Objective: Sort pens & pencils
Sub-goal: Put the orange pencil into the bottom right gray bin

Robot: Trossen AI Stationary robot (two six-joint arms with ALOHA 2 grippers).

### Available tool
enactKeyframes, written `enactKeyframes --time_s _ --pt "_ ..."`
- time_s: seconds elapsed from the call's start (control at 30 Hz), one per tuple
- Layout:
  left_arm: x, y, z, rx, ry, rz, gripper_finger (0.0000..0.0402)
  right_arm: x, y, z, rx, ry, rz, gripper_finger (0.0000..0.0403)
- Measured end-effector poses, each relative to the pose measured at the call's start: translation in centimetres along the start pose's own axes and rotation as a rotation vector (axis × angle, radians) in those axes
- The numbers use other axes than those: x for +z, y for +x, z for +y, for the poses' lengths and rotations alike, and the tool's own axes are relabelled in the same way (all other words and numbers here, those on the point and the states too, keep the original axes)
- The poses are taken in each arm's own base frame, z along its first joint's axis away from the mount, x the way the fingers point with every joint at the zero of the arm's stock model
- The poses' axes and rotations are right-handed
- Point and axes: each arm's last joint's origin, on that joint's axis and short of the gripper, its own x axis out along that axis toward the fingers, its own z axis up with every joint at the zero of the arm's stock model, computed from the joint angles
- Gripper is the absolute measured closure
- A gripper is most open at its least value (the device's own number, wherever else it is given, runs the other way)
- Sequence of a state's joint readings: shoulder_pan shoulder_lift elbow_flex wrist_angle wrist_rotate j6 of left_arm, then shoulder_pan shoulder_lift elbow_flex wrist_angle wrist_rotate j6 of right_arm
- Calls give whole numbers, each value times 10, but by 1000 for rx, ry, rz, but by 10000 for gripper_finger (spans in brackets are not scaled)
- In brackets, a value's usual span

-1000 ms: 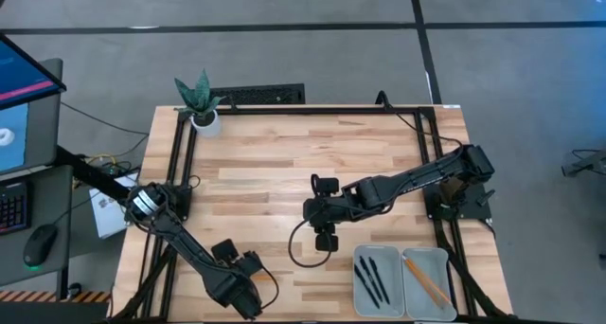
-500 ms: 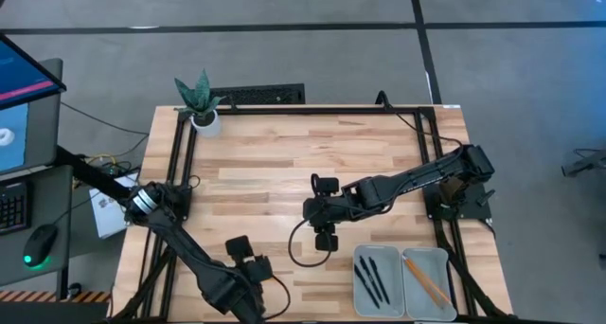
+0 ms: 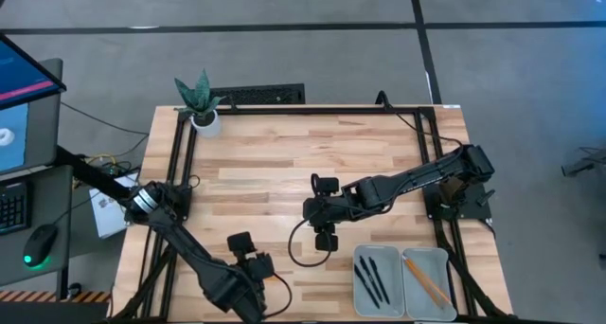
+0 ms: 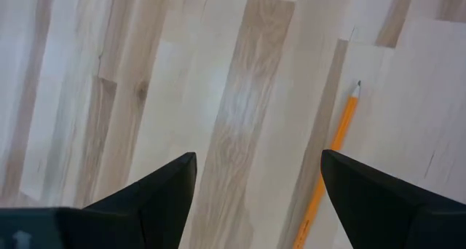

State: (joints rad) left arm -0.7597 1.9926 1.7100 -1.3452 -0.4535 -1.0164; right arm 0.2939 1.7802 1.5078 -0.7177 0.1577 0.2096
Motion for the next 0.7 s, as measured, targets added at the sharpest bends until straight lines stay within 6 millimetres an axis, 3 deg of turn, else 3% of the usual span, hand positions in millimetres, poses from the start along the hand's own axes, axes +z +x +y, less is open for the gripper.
enactKeyframes --time_s 0.37,0.7 --pt "1 0 0 4 -15 -12 112 0 0 -1 -1 -8 0 236" --pt "0 0 0 -6 -41 -2 51 0 0 -1 -1 -8 0 236"
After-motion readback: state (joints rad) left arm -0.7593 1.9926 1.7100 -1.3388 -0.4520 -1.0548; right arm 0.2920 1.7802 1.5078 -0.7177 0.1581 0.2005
